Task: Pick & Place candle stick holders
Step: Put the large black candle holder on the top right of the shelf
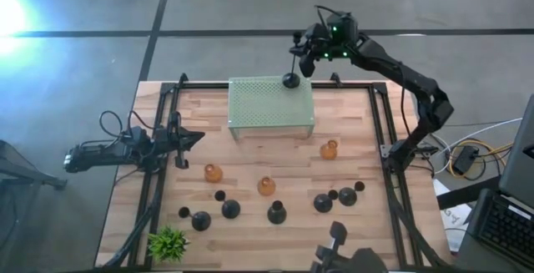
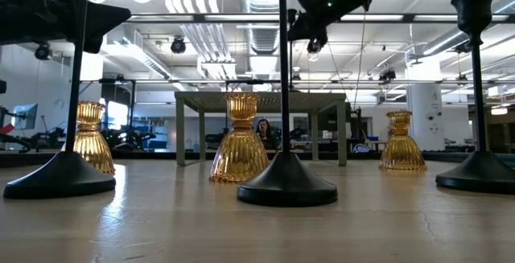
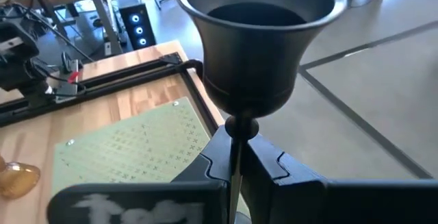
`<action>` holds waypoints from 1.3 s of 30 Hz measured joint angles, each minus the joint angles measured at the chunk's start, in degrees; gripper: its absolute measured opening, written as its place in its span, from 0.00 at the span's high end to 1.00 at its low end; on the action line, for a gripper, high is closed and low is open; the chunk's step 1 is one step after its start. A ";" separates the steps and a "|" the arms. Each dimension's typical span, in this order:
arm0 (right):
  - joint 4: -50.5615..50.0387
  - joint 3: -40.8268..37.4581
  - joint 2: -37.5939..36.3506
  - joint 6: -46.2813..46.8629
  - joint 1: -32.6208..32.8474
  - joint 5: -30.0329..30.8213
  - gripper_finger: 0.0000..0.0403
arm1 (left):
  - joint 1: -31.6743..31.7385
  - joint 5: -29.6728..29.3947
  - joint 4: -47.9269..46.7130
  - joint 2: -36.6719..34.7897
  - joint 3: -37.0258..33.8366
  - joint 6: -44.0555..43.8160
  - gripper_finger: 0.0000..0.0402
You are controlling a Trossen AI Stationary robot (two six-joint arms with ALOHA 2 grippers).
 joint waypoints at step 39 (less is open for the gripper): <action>5.37 -9.75 -4.64 1.48 -0.14 4.95 0.97 | 0.00 -0.46 -1.53 0.00 -0.22 -2.14 0.97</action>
